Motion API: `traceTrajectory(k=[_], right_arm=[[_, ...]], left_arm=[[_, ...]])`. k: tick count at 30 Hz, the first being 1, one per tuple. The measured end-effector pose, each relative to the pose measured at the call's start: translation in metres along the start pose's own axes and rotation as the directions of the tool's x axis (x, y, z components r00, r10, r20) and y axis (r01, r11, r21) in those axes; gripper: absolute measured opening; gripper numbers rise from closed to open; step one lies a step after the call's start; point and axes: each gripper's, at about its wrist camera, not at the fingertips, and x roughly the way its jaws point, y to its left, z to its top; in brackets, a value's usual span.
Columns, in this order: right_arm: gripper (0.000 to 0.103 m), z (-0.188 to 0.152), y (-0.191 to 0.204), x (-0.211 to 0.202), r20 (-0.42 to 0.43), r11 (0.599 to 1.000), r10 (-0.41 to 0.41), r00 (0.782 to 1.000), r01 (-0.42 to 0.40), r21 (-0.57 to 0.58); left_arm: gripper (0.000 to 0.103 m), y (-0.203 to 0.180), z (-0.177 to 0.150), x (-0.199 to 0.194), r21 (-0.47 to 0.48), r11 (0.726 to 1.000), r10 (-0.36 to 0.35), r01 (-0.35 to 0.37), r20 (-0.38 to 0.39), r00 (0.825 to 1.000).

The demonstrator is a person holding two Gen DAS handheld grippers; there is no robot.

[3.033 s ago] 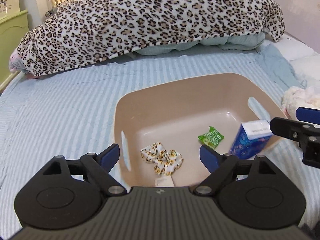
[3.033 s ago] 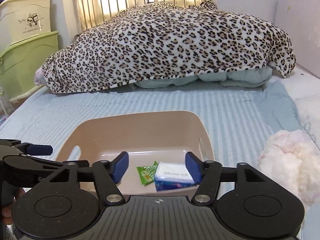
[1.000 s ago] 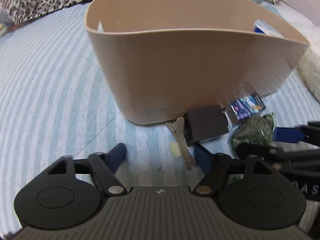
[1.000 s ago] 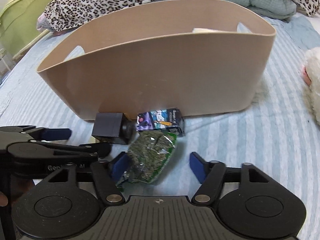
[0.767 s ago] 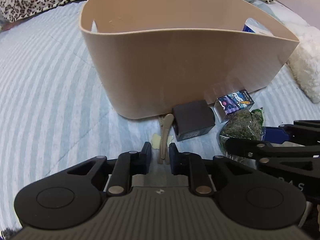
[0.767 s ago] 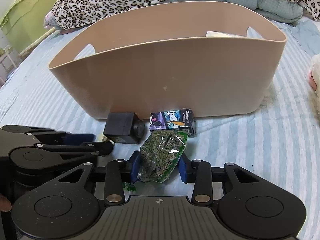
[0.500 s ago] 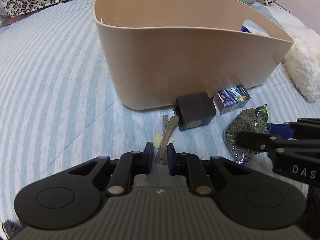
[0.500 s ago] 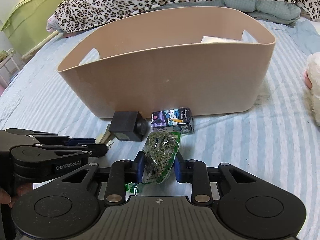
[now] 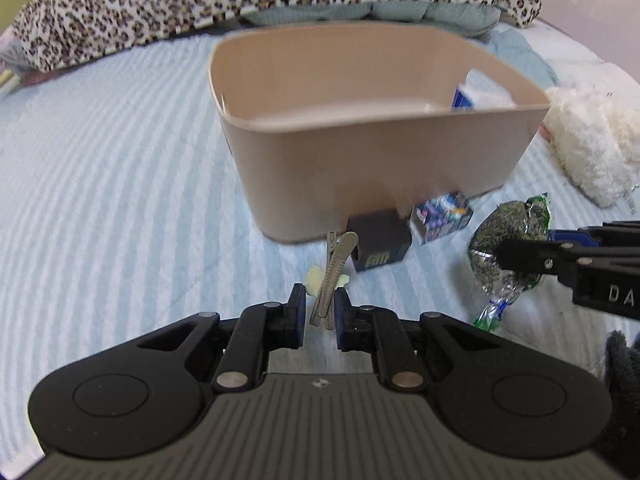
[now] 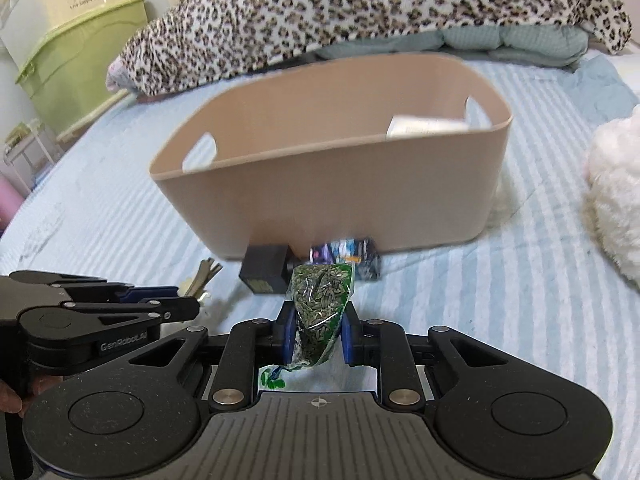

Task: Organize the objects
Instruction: 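Grasp the hair clip with left tool while right tool grasps herb bag, then lift both items into the basket and open both tools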

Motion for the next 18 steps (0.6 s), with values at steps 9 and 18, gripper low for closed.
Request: traceTrajectory(k=[9, 18], right_arm=[[0.021, 0.04, -0.011, -0.033, 0.16, 1.0, -0.013, 0.987, 0.01, 0.016], [0.021, 0.093, -0.017, -0.032, 0.27, 0.999, -0.031, 0.962, 0.027, 0.017]], left_arm=[[0.016, -0.001, 0.04, -0.03, 0.009, 1.0, 0.018, -0.02, 0.128, 0.992], [0.016, -0.004, 0.084, -0.029, -0.005, 1.0, 0.0, 0.001, 0.198, 0.98]])
